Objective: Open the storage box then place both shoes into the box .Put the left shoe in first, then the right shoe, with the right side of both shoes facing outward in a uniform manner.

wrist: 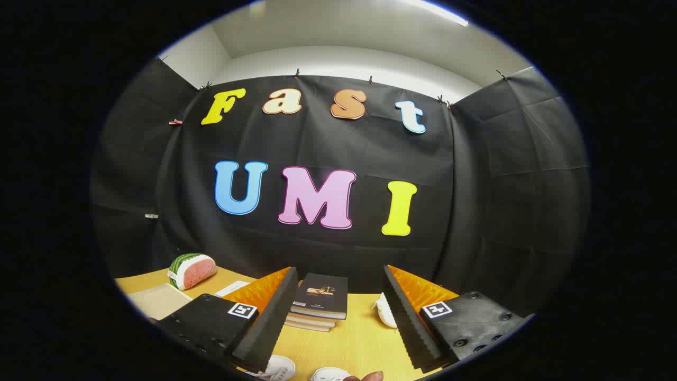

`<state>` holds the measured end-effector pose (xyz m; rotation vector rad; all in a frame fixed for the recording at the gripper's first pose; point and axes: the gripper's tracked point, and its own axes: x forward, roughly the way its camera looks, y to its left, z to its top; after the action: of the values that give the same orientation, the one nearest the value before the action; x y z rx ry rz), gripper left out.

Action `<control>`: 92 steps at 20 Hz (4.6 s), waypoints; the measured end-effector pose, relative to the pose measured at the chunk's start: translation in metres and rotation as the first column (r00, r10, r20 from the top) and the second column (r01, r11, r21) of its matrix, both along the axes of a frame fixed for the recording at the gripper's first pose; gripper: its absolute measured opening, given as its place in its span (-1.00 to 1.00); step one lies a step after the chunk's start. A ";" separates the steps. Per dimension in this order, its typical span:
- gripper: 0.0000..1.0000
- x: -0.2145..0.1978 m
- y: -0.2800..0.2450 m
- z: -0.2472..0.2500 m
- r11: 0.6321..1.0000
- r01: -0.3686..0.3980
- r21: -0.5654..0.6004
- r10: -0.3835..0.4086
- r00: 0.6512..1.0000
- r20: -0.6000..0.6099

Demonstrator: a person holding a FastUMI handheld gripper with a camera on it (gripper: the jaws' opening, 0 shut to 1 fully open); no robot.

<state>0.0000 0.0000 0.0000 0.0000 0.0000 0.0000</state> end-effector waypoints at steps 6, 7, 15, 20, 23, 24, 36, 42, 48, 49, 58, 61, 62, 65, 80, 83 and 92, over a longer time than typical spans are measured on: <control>0.94 -0.001 0.002 0.006 1.000 0.015 0.001 -0.015 1.000 0.018; 0.94 -0.001 0.000 0.006 1.000 0.020 0.001 -0.020 1.000 0.018; 0.94 -0.003 -0.002 0.002 0.999 0.040 0.011 -0.040 0.999 0.002; 0.95 -0.007 0.047 -0.027 0.979 -0.157 0.132 0.172 0.978 -0.117; 0.97 -0.022 0.092 -0.049 0.886 -0.304 0.350 0.392 0.895 -0.214; 0.97 -0.025 0.102 -0.057 0.856 -0.325 0.403 0.440 0.866 -0.236; 0.95 -0.107 0.206 -0.182 0.492 -0.141 0.859 0.811 0.432 -0.394; 0.94 -0.128 0.237 -0.200 0.380 -0.003 0.925 0.866 0.352 -0.355; -0.16 -0.122 0.238 -0.189 0.317 0.060 0.946 0.866 0.389 -0.315; -0.49 -0.119 0.237 -0.186 0.316 0.060 0.947 0.857 0.411 -0.312; -0.81 -0.111 0.278 -0.068 0.309 -0.169 0.936 0.881 0.421 -0.215; -0.80 -0.111 0.312 -0.030 0.323 -0.256 0.911 0.888 0.415 -0.198; -0.80 -0.112 0.325 -0.021 0.331 -0.277 0.902 0.890 0.410 -0.201; -0.76 -0.114 0.367 0.006 0.337 -0.308 0.890 0.896 0.394 -0.203; 0.93 -0.129 0.461 -0.003 0.391 -0.431 0.813 0.913 0.294 -0.283; 0.93 -0.120 0.426 -0.006 0.454 -0.446 0.771 0.878 0.371 -0.303; 0.92 -0.097 0.228 -0.083 0.799 -0.296 0.523 0.575 0.632 -0.520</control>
<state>-0.0968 0.2279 -0.0832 0.4133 0.7311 0.5149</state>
